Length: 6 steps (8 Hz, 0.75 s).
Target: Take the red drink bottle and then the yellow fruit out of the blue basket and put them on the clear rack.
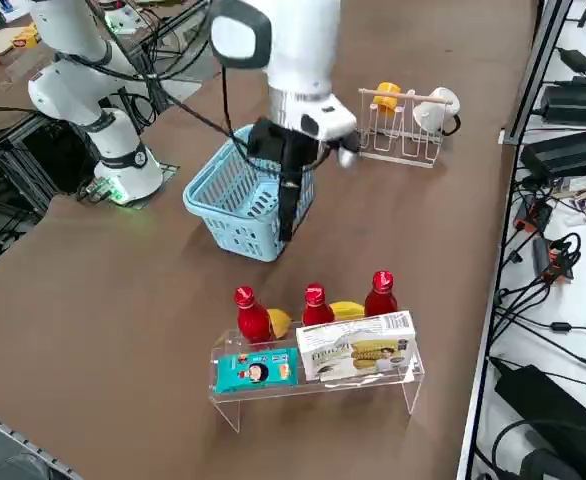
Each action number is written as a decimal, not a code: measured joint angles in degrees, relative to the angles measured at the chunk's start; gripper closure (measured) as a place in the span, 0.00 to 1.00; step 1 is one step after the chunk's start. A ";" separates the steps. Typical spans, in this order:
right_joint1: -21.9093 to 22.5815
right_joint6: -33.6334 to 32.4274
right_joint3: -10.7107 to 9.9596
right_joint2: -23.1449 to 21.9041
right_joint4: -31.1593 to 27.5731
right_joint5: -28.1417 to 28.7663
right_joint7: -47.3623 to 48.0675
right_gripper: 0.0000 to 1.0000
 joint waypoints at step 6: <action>2.98 -9.32 0.22 -12.72 0.83 15.09 10.34 0.00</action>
